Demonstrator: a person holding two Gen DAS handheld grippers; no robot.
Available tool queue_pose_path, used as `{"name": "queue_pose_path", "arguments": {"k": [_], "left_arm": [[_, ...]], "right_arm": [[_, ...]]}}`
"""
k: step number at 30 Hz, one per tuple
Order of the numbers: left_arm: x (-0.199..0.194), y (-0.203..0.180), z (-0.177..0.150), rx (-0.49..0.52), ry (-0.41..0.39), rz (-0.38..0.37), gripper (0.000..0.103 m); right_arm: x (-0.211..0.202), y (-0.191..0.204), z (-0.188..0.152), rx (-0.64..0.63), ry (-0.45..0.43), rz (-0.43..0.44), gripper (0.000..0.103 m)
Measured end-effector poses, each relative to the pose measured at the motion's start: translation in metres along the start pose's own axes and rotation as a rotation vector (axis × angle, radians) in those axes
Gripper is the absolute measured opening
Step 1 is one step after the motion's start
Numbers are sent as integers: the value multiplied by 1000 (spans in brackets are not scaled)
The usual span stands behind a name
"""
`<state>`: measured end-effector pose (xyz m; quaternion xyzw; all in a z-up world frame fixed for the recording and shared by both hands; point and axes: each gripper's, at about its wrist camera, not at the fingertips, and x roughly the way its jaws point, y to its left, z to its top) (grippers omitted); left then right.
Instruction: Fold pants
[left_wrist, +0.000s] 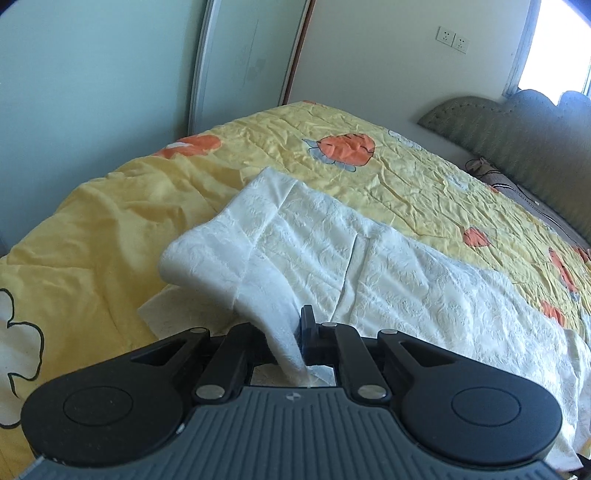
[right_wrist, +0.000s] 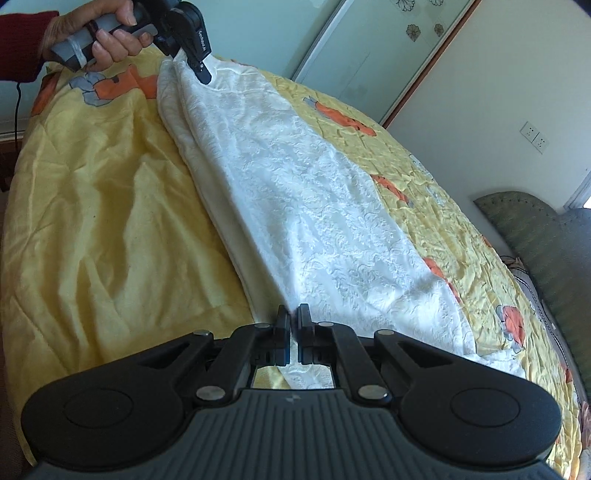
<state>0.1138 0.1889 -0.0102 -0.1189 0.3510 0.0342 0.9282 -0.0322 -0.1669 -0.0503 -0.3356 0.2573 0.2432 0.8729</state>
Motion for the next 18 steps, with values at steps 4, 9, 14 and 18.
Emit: {"name": "queue_pose_path", "arguments": {"k": [4, 9, 14, 18], "left_arm": [[-1, -5, -2, 27, -1, 31, 10], [1, -4, 1, 45, 5, 67, 25], [-20, 0, 7, 52, -26, 147, 52], [-47, 2, 18, 40, -94, 275, 53]], "right_arm": [[-3, 0, 0, 29, 6, 0, 3], [-8, -4, -7, 101, -19, 52, 6], [-41, -39, -22, 252, -70, 161, 8], [-78, -102, -71, 534, -95, 29, 8]]}}
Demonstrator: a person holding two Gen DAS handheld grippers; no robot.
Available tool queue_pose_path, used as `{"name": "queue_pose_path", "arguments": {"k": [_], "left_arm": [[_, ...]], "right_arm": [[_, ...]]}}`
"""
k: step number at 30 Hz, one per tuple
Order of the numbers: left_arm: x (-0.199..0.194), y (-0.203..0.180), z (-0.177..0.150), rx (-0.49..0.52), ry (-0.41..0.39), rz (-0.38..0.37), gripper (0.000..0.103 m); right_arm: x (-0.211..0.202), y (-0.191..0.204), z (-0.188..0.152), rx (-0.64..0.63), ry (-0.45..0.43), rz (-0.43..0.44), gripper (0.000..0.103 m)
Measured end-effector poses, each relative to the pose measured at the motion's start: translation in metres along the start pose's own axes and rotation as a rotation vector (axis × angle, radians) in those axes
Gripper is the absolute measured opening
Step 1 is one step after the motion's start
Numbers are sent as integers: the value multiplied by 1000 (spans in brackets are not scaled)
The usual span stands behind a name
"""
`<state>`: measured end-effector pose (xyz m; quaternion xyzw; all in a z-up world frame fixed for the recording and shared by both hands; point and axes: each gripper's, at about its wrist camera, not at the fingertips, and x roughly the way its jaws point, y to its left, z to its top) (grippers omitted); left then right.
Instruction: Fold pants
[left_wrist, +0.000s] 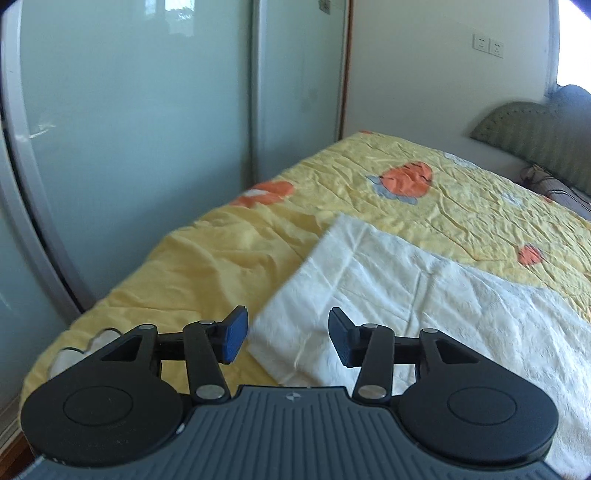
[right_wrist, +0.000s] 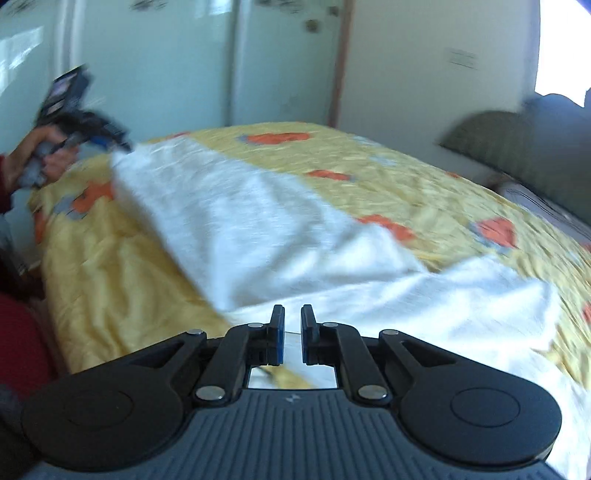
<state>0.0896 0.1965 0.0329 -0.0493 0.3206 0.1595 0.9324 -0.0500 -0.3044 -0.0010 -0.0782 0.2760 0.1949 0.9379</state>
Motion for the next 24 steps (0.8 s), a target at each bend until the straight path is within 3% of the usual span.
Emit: {"name": "queue_pose_path", "arguments": {"k": [3, 6, 9, 10, 12, 15, 17, 19, 24], "left_arm": [[-20, -14, 9, 11, -44, -23, 53], [-35, -50, 11, 80, -54, -154, 54], [-47, -101, 0, 188, -48, -308, 55], [-49, -119, -6, 228, -36, -366, 56], [-54, -158, -23, 309, -8, -483, 56], [-65, -208, -55, 415, 23, -643, 57], [-73, -233, -79, 479, 38, -725, 57], [-78, -248, -95, 522, 52, -778, 57], [-79, -270, -116, 591, 69, -865, 58]], "right_arm": [[-15, -74, -27, 287, -3, -279, 8], [-13, -140, -72, 551, 139, -480, 8], [-36, -147, -75, 690, 28, -705, 12], [-40, -139, -65, 674, -43, -720, 12], [-31, -126, -35, 580, -118, -647, 12], [22, -111, 22, 371, -95, -555, 18], [63, -110, 49, 291, -68, -526, 30], [111, -125, 70, 313, 11, -471, 40], [193, -164, 79, 479, 172, -436, 41]]}}
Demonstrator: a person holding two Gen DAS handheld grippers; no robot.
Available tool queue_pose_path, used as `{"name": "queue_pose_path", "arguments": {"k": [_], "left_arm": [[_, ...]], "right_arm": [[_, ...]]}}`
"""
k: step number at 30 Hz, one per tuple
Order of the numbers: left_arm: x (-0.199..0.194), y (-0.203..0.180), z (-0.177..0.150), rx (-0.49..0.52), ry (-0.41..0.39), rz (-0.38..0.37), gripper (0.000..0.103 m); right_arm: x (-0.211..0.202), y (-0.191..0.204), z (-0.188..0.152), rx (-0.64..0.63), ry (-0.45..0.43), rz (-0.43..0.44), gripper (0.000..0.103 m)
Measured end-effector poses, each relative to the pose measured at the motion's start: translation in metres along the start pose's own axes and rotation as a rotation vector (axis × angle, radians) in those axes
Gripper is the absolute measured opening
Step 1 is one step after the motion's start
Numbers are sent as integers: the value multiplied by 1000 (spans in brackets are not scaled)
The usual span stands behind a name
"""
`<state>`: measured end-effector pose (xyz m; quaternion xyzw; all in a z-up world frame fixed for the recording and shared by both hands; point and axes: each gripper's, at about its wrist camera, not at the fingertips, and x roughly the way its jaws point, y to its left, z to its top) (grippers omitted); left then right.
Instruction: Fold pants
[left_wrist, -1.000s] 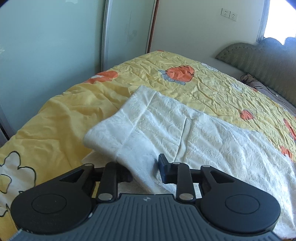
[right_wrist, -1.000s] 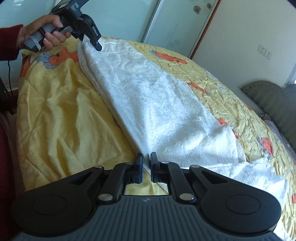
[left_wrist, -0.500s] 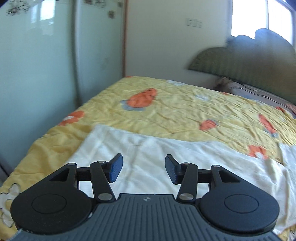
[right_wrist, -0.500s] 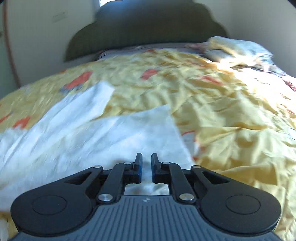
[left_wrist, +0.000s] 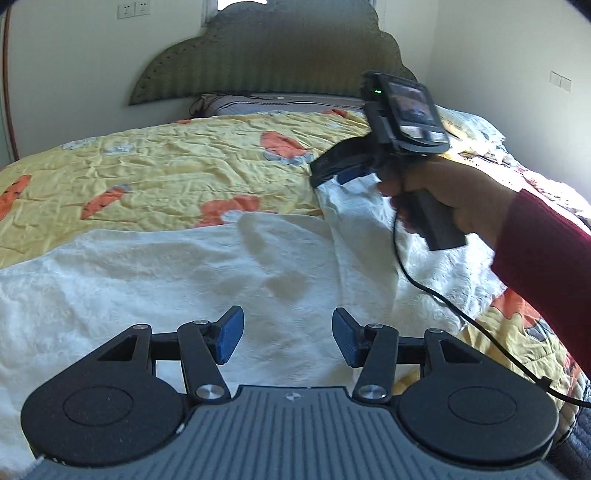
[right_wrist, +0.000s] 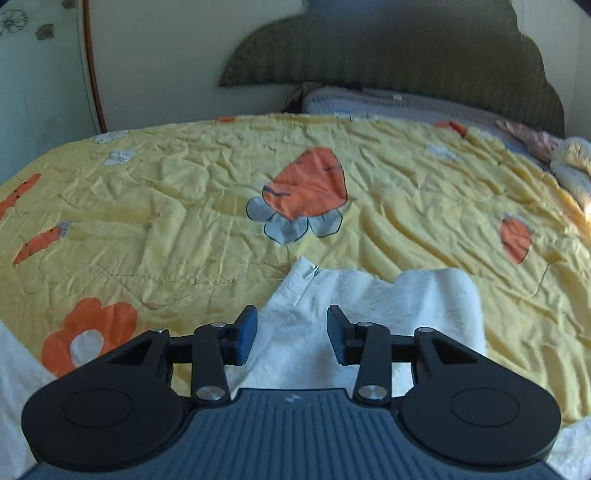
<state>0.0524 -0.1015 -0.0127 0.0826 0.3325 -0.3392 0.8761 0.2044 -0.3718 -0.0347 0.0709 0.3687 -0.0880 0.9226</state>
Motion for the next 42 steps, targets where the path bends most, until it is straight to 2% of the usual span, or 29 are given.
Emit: {"name": "queue_pose_path", "arguments": {"k": [2, 4, 6, 7, 10, 14, 16, 19, 21, 24, 25, 27, 29, 33, 34, 35, 36, 37, 38, 42], "left_arm": [[8, -1, 1, -17, 21, -34, 58], [18, 0, 4, -38, 47, -64, 57], [23, -2, 5, -48, 58, -74, 57], [23, -5, 7, -43, 58, -69, 57], [23, -13, 9, 4, 37, -52, 57], [27, -30, 9, 87, 29, -58, 55], [32, -38, 8, 118, 37, -68, 49], [38, -49, 4, 167, 30, -63, 49], [43, -53, 2, 169, 36, -70, 49], [50, -53, 0, 137, 61, -75, 50], [51, -52, -1, 124, 62, -76, 50], [52, -49, -2, 99, 60, -79, 52], [52, -45, -2, 79, 58, -84, 54], [52, -40, -3, 54, 51, -100, 57], [52, -40, -3, 52, 47, -105, 59], [53, -39, -3, 50, 44, -110, 60], [53, -39, -3, 49, 41, -113, 61], [54, -39, -3, 50, 38, -114, 61], [54, -39, -2, 53, 35, -116, 61], [55, -39, 1, 52, 24, -119, 61]], "right_arm": [[17, 4, 2, 7, 48, -19, 54], [20, 14, 1, -84, 20, -58, 53], [18, 11, 1, -75, 2, -70, 25], [12, 4, 1, -45, -21, -73, 17], [-21, -28, -8, 106, -126, -21, 7], [-81, -80, -37, 302, -249, 33, 7], [-108, -108, -57, 389, -280, 47, 7], [-136, -141, -87, 492, -296, 39, 7], [-143, -143, -92, 485, -283, 72, 8], [-135, -112, -71, 374, -249, 113, 11], [-127, -96, -61, 314, -241, 138, 13], [-102, -64, -41, 198, -194, 169, 31], [-66, -35, -22, 138, -123, 147, 76], [-3, 0, -1, 21, -33, -26, 78], [10, 1, 0, 18, -10, -32, 75], [19, -1, 0, 26, 2, -22, 51], [21, -4, -1, 30, -12, -39, 40], [19, -6, -2, 28, -27, -58, 16], [13, -12, -3, 55, -40, -48, 11], [-36, -54, -21, 261, -181, 30, 9]]}}
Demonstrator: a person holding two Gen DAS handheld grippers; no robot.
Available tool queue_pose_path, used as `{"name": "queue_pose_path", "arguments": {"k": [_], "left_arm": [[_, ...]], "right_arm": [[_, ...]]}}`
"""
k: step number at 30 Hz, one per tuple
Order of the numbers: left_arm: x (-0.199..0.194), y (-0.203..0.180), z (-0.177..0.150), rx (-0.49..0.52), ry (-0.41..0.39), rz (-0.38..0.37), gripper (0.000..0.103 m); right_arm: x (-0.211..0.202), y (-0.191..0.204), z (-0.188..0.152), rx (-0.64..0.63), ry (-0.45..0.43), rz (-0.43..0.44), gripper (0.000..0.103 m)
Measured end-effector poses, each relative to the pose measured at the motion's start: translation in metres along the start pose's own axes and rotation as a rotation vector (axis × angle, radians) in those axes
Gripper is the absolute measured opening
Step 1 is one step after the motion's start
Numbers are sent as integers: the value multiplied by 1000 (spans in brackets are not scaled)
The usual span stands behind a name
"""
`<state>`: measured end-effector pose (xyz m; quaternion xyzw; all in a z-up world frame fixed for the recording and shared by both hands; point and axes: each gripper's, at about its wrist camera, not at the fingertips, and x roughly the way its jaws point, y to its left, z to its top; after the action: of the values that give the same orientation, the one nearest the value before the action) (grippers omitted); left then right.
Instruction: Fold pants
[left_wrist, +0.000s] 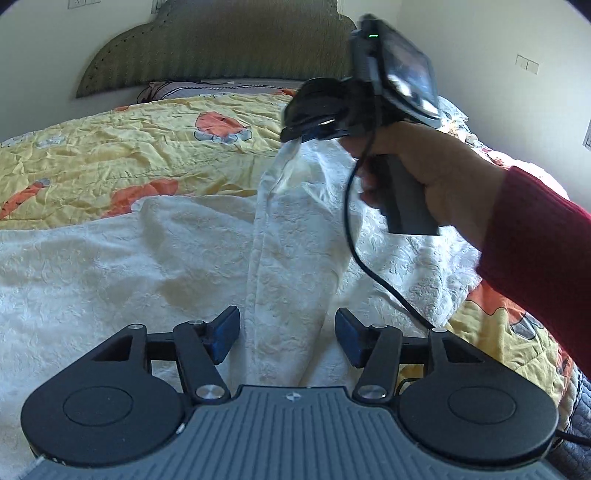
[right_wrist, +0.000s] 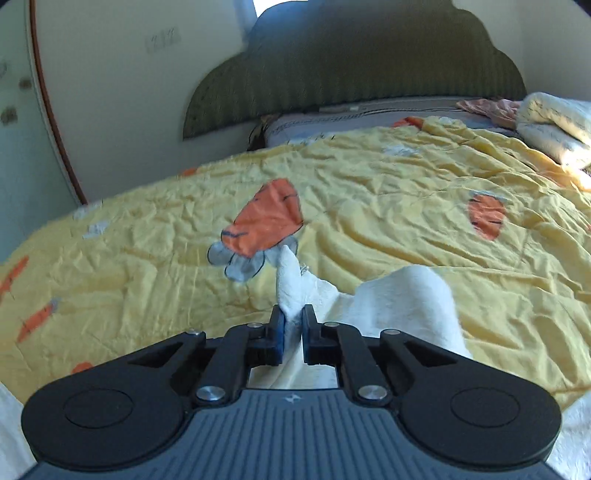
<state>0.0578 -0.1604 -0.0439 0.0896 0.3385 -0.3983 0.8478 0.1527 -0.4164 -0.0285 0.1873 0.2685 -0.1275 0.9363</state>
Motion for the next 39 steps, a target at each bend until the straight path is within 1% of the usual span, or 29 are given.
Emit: {"name": "queue_pose_path", "arguments": {"k": [3, 5, 8, 12, 13, 16, 18, 19, 20, 21, 22, 23, 24, 25, 28, 30, 31, 32, 33, 34, 35, 36, 37, 38, 39], "left_arm": [[-1, -2, 1, 1, -1, 16, 60], [-1, -5, 1, 8, 2, 19, 55], [1, -11, 1, 33, 7, 35, 49], [4, -24, 1, 100, 1, 69, 38], [5, -28, 1, 120, -1, 77, 36], [9, -39, 1, 174, -14, 107, 34], [11, -46, 1, 204, -21, 126, 34], [11, -49, 0, 220, -25, 135, 33], [12, -53, 0, 239, -29, 146, 32], [13, -55, 0, 254, -32, 156, 23], [14, -58, -1, 272, -33, 165, 19], [16, -61, -1, 291, -35, 176, 18], [15, -62, -1, 300, -39, 185, 14], [14, -63, -1, 301, -45, 190, 10], [9, -58, 5, 253, -54, 196, 10], [6, -51, 14, 205, -81, 234, 10], [0, -47, 21, 170, -119, 268, 10], [-8, -44, 29, 137, -169, 304, 10], [-18, -41, 35, 111, -224, 329, 10], [-27, -40, 40, 93, -273, 338, 10], [-35, -40, 44, 88, -307, 334, 10], [-41, -42, 46, 99, -325, 315, 11], [-43, -48, 48, 136, -315, 290, 11], [-39, -55, 45, 188, -280, 265, 11], [-34, -64, 36, 242, -238, 241, 11]], "right_arm": [[-48, -39, -8, 135, -72, 35, 9], [-76, -63, -19, 206, -98, 46, 9], [-111, -104, -45, 330, -115, 41, 9], [-133, -145, -76, 455, -101, 26, 9], [-134, -152, -80, 477, -87, 41, 10], [-126, -166, -88, 561, -54, 103, 12], [-117, -171, -89, 621, -32, 114, 27], [-113, -173, -91, 652, -30, 120, 39], [-110, -174, -91, 664, -47, 139, 43], [-107, -173, -89, 658, -63, 150, 43], [-104, -172, -88, 647, -67, 143, 38], [-103, -171, -87, 652, -65, 126, 15], [-104, -172, -86, 659, -69, 122, 6], [-107, -172, -84, 658, -86, 130, 6], [-111, -165, -62, 614, -102, 150, 6], [-108, -155, -37, 600, -99, 210, 6], [-111, -147, -22, 582, -117, 246, 6], [-120, -138, -8, 549, -156, 279, 6], [-134, -129, 5, 502, -218, 310, 6], [-153, -121, 17, 451, -300, 341, 6], [-170, -119, 21, 432, -360, 370, 6], [-184, -121, 21, 431, -400, 381, 6], [-194, -125, 16, 431, -415, 355, 6], [-200, -131, 6, 434, -405, 300, 6], [-201, -138, -7, 441, -368, 230, 6]]}}
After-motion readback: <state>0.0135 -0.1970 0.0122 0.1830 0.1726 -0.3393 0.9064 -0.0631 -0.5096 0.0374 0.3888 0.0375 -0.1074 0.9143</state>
